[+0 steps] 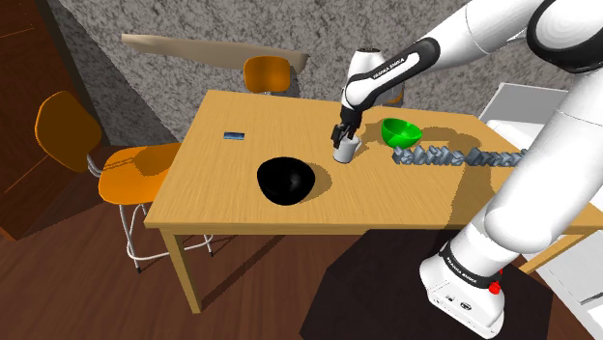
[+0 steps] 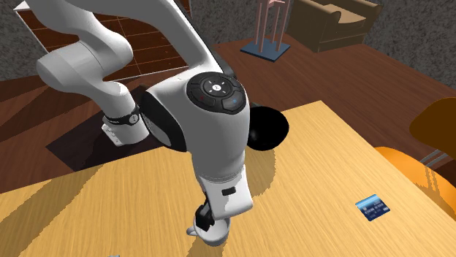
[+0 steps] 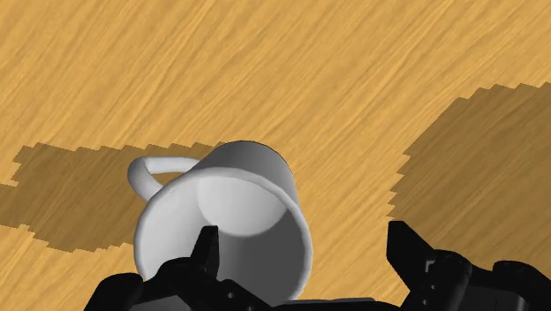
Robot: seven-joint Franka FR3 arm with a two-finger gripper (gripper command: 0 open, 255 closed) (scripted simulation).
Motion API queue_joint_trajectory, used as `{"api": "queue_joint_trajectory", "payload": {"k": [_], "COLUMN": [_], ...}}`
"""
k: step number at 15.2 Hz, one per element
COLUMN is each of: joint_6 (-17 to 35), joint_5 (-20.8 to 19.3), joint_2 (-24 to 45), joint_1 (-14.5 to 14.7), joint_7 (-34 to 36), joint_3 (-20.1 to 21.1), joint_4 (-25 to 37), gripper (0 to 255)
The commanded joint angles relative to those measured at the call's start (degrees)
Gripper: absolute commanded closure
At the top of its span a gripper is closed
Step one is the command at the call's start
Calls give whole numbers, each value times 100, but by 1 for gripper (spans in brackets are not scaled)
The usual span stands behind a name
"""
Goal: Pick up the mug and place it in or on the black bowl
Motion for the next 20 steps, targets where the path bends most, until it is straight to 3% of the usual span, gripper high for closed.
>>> {"api": "queue_joint_trajectory", "payload": {"k": [1, 12, 13, 20], "joint_6": [143, 327, 327, 327], "joint_5": [8, 21, 21, 21], "joint_2": [123, 278, 278, 278], "joint_1": [-11, -21, -21, -21], "joint_7": [-14, -23, -23, -23], "joint_3": [-4, -5, -5, -5], "joint_4": [-16, -46, -46, -45], "gripper": [0, 0, 255, 255]}}
